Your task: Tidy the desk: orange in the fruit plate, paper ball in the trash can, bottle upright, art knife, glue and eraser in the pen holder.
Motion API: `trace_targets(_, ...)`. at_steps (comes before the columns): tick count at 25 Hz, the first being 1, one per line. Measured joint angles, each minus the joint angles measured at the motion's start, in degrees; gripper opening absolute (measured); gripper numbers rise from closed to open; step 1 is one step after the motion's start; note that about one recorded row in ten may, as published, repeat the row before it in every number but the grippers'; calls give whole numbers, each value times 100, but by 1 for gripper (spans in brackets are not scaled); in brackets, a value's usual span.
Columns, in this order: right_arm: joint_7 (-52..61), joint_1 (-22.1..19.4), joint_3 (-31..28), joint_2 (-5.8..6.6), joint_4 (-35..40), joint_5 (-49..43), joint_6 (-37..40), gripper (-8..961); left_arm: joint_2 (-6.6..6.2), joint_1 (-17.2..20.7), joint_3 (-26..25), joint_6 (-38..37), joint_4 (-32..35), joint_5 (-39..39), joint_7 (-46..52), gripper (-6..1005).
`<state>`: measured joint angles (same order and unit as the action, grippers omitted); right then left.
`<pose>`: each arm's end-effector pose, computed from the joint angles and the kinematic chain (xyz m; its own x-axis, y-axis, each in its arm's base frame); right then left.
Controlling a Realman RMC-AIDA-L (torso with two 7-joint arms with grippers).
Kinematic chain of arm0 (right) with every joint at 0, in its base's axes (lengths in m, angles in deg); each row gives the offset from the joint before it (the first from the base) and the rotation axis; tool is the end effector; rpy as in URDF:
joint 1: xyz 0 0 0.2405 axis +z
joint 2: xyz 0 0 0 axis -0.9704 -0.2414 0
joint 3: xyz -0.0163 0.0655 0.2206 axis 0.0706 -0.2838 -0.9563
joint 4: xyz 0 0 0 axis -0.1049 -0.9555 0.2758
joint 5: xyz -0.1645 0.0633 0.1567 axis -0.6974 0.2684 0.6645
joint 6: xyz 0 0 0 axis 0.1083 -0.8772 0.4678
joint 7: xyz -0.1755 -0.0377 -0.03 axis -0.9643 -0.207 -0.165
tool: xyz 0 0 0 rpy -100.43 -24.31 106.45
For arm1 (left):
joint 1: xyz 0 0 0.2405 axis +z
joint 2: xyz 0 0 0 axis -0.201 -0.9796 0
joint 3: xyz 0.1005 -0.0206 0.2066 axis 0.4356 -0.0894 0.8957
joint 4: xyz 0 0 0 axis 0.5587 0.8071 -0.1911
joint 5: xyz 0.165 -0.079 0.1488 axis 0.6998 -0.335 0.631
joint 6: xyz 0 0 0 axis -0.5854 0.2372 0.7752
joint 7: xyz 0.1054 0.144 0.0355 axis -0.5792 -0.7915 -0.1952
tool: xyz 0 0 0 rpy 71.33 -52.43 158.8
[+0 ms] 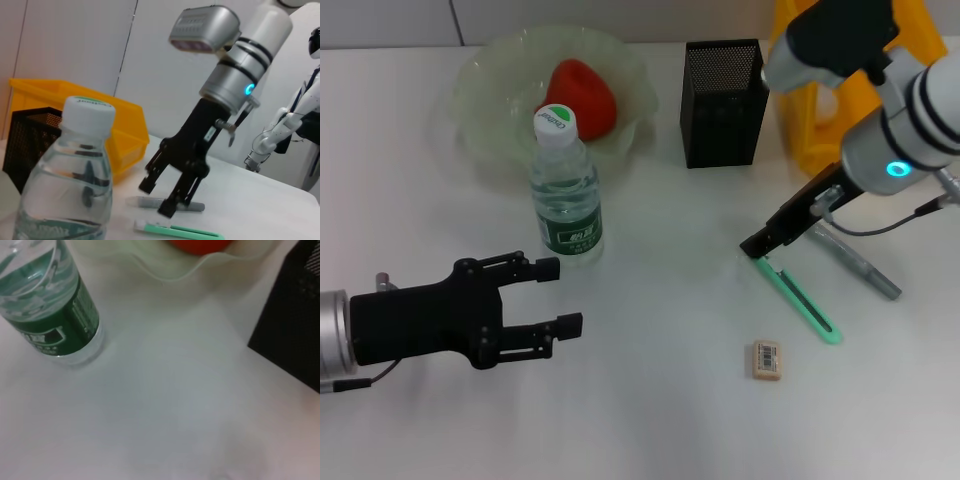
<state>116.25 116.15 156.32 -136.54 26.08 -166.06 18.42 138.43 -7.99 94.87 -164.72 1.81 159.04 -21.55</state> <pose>0.1631 0.3948 -0.0632 0.7188 -0.6707 0.1832 -0.5382 -0.7035 -0.4641 -0.2737 0.2863 -0.0395 0.7636 0.3258 0.5575 0.4184 -0.9073 -0.0428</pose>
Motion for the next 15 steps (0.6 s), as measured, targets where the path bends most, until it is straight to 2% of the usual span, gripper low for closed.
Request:
trace_targets(13,9,289,152,-18,-916,199,-526,768,83,-74,37,211,-16,-1,-6,783)
trace_targets(15,5,304,187,-18,-964,201,-557,635,85,-79,36,211,-16,-1,-6,783)
